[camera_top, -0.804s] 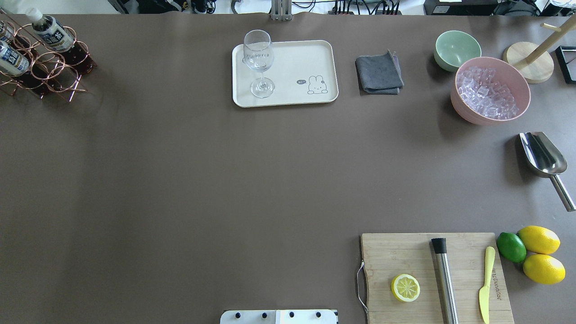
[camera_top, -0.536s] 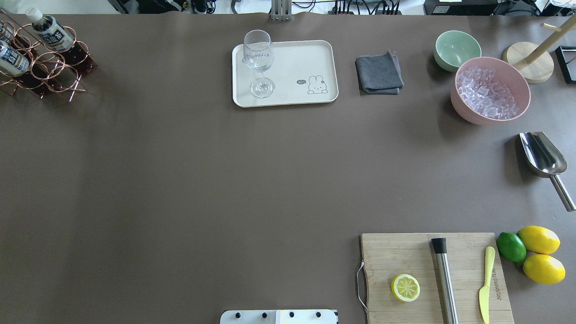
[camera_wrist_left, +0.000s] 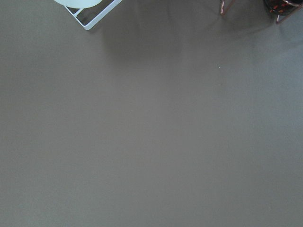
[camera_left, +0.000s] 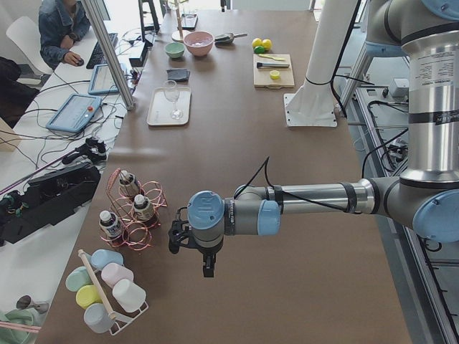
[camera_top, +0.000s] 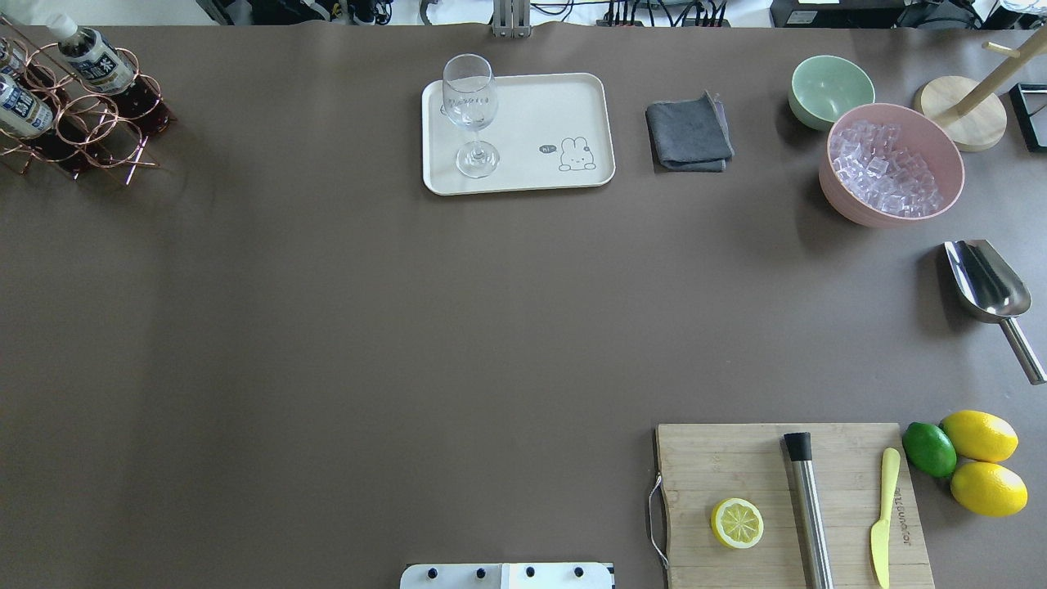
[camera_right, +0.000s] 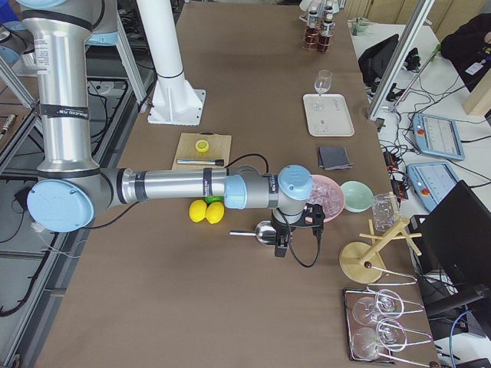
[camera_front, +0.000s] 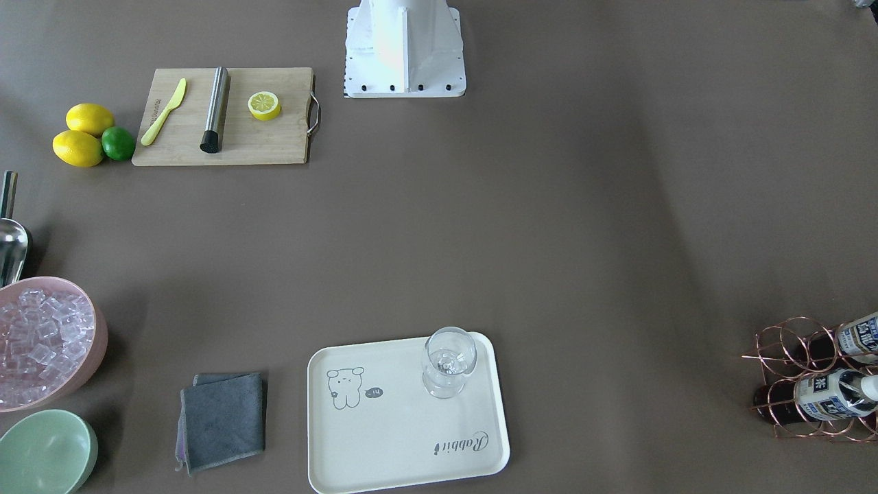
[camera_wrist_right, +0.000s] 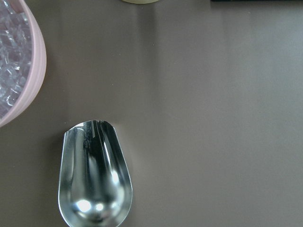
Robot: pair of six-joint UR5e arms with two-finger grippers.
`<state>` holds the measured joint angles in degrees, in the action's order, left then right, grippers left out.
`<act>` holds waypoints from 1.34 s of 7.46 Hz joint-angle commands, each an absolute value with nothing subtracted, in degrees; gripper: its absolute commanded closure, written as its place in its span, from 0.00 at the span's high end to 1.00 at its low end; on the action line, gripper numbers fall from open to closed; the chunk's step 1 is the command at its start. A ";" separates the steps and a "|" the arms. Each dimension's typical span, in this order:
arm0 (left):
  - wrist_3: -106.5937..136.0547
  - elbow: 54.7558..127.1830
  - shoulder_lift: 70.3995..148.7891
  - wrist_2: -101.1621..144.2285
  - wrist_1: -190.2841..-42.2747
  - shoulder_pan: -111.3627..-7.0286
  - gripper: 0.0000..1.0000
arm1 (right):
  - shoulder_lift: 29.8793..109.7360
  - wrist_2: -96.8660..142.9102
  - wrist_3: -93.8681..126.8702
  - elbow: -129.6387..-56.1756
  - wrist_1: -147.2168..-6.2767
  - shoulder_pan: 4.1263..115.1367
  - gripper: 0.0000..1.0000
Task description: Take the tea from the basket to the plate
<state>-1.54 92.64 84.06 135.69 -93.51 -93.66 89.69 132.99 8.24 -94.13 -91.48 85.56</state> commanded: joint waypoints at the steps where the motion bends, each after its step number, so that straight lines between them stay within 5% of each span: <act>1: -1.58 94.48 83.06 135.70 -91.24 -93.61 0.98 | 89.65 133.15 8.26 -94.13 -91.14 85.69 1.00; 10: 5.91 100.62 85.06 135.61 -82.04 -97.89 0.98 | 90.26 132.89 9.05 -95.89 -87.03 85.78 1.00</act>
<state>-0.54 99.43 83.29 135.40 -85.23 -95.01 89.41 132.90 9.12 -96.18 -89.70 85.78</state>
